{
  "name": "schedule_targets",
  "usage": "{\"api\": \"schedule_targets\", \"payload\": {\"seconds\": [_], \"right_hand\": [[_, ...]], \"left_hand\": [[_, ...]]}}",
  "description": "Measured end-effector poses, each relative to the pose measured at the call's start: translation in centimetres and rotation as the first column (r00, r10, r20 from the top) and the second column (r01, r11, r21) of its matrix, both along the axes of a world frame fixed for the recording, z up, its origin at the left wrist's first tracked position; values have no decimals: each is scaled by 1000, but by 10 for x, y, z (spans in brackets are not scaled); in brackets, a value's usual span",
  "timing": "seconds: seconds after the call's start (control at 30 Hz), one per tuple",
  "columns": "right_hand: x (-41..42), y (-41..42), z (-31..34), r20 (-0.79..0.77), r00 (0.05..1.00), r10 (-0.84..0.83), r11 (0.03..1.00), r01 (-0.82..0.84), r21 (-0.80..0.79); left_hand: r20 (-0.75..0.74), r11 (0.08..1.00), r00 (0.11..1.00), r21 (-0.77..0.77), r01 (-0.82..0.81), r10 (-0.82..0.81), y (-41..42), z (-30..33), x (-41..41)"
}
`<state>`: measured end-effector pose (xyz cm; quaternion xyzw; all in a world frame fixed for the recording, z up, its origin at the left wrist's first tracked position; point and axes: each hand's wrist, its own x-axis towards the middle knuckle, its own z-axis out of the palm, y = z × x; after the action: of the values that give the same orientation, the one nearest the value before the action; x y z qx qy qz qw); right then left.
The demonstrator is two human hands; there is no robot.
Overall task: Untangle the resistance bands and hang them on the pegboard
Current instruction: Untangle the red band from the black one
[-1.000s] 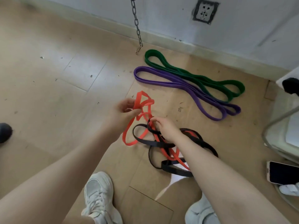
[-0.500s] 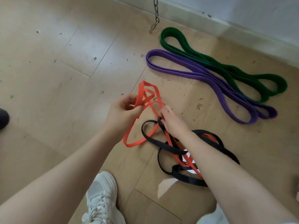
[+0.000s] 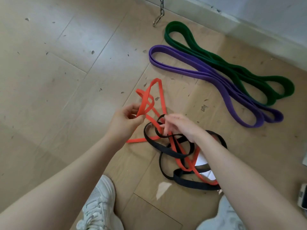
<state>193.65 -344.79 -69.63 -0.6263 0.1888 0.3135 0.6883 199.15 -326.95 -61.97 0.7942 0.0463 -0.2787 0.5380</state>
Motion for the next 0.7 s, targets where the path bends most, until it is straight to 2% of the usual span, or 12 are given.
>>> {"api": "schedule_targets", "payload": {"seconds": [0.07,0.1,0.2,0.23,0.27,0.3,0.33,0.37,0.43,0.5,0.6,0.7], "right_hand": [[10,2,-3,-8,979,-202,970,199,-142],[13,3,-5,-33,978,-206,964,197,-178],[17,11,-8,-156,986,61,974,-93,-208],[18,15,-10,-148,968,204,925,-240,-294],[19,17,-11,-121,917,380,801,-392,-453],[21,18,-12,-130,830,543,612,-497,-615],[21,21,-11,-170,749,640,425,-529,-734],[22,22,-7,-202,706,678,285,-506,-814],[22,20,2,-194,704,683,150,-395,-906],[20,9,19,-133,771,623,117,-260,-958],[9,-11,46,108,881,461,186,23,-982],[-6,-22,88,281,952,121,426,206,-881]], "left_hand": [[-42,1000,999,15,1,0,2,-5,-2],[-60,1000,998,16,4,-3,2,-7,-4],[-106,999,994,14,42,-40,3,-12,-8],[-121,998,991,10,54,-52,2,-14,-9],[-132,997,989,22,71,-67,2,-17,-11],[-138,995,987,49,90,-83,0,-21,-13],[-142,991,985,75,110,-99,-1,-25,-16],[-149,987,982,91,131,-117,-1,-30,-18],[-166,981,976,110,162,-142,-2,-37,-24],[-170,980,975,113,162,-141,-2,-39,-28],[-144,983,978,81,163,-151,-6,-26,-32],[-63,989,988,44,141,-138,-14,6,-33]]}}
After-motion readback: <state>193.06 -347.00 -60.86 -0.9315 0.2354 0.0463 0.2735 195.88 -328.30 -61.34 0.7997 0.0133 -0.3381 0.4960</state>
